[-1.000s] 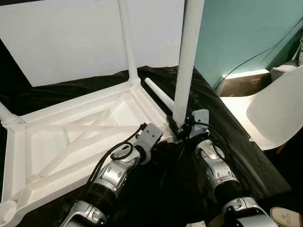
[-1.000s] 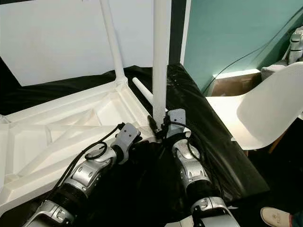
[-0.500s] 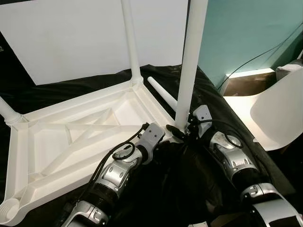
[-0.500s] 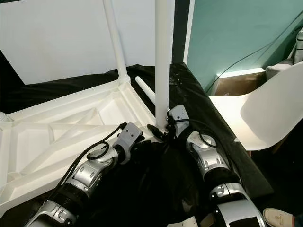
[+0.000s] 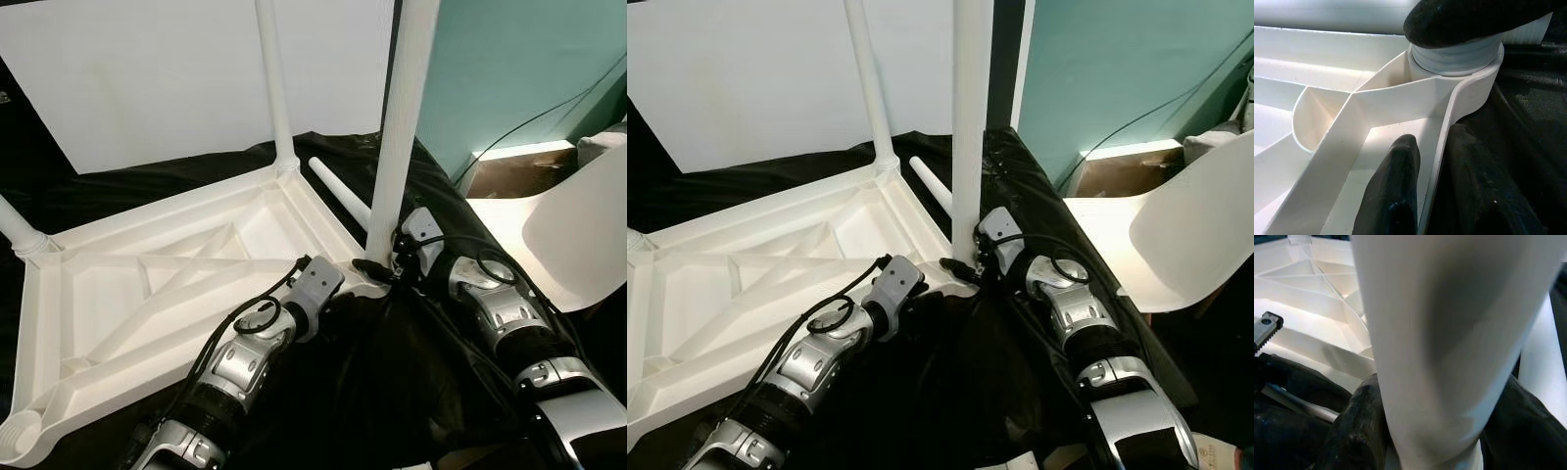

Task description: Building children table

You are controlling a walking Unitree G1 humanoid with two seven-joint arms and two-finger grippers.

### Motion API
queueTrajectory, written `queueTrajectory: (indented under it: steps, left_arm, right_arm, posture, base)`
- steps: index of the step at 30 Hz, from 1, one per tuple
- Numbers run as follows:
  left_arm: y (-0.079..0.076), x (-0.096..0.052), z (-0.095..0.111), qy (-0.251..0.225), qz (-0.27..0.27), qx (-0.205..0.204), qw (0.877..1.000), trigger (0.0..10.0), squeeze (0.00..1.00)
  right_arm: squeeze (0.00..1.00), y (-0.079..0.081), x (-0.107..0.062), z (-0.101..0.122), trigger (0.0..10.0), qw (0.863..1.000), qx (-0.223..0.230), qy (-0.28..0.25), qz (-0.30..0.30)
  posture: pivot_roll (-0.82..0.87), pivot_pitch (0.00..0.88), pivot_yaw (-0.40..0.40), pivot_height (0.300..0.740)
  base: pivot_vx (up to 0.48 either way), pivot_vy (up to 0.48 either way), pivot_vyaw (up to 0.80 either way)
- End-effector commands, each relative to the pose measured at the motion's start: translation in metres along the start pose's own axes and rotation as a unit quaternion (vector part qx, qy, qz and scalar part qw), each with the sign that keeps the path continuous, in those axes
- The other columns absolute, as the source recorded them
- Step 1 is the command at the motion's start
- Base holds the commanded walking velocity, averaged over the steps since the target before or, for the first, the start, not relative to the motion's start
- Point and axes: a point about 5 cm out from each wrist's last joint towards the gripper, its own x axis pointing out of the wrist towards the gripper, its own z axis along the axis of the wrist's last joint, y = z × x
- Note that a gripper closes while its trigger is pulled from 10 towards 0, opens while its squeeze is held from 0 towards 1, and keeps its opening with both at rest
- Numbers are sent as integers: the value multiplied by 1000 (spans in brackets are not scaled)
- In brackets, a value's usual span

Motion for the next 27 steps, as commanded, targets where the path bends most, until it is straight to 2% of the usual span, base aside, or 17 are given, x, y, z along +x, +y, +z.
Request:
queueTrajectory:
  steps: [1,2,5,6,7,8,9,13,20,21,22,24,25,26,27]
  left_arm:
    - [-14,-3,-41,83,-45,-42,995,10000,0]
    - [-14,-3,-41,83,-45,-42,995,10000,0]
    - [-14,-4,-42,85,-45,-42,994,10000,0]
    - [-14,-5,-42,86,-46,-41,994,10000,0]
    - [-15,-5,-42,86,-46,-41,994,10000,0]
    - [-15,-6,-42,86,-47,-41,994,10000,0]
    - [-15,-6,-42,87,-47,-41,994,10000,0]
    - [-16,-9,-43,89,-49,-41,994,10000,0]
    - [-21,-11,-47,97,-56,-42,993,10000,0]
    - [-21,-11,-47,97,-56,-42,993,10000,0]
    - [-21,-11,-47,97,-56,-43,993,10000,0]
    - [-21,-11,-47,97,-56,-43,993,10000,0]
    - [-21,-11,-47,97,-55,-43,993,10000,0]
    - [-21,-11,-47,97,-55,-43,993,10000,0]
    - [-20,-10,-46,97,-55,-42,993,10000,0]
  right_arm:
    - [0,28,8,-21,0,999,20,37,22]
    - [0,28,8,-21,0,999,20,37,22]
    - [0,48,19,-21,0,998,51,-2,-44]
    - [0,55,21,-20,0,993,81,-28,-85]
    - [0,57,20,-18,0,985,69,-49,-153]
    - [0,57,18,-17,0,976,59,-64,-198]
    - [0,62,18,-18,0,970,67,-67,-225]
    - [0,71,21,-21,0,967,79,-66,-234]
    - [0,68,20,-19,0,958,89,-72,-262]
    - [0,69,20,-20,3804,958,92,-67,-262]
    - [706,70,21,-19,10000,960,97,-68,-254]
    - [706,71,21,-19,10000,961,100,-69,-248]
    - [1000,70,22,-18,10000,962,105,-73,-242]
    - [1000,70,22,-18,10000,962,105,-73,-242]
    - [1000,63,21,-18,10000,966,110,-72,-223]
  posture:
    - [62,0,3,740]
    - [62,0,3,740]
    - [66,0,5,740]
    - [71,0,10,740]
    - [73,0,12,740]
    - [73,0,12,740]
    - [77,0,17,740]
    - [78,0,24,740]
    - [83,0,29,740]
    - [83,0,28,740]
    - [83,0,29,740]
    - [81,0,29,740]
    - [81,0,29,740]
    - [81,0,29,740]
    - [71,0,28,740]
  base:
    - [0,0,0]
    - [0,0,0]
    - [0,0,0]
    - [0,0,0]
    - [0,0,0]
    - [0,0,0]
    - [0,0,0]
    - [0,0,0]
    - [0,0,0]
    - [0,0,0]
    - [0,0,0]
    - [0,0,0]
    - [0,0,0]
    - [0,0,0]
    - [0,0,0]
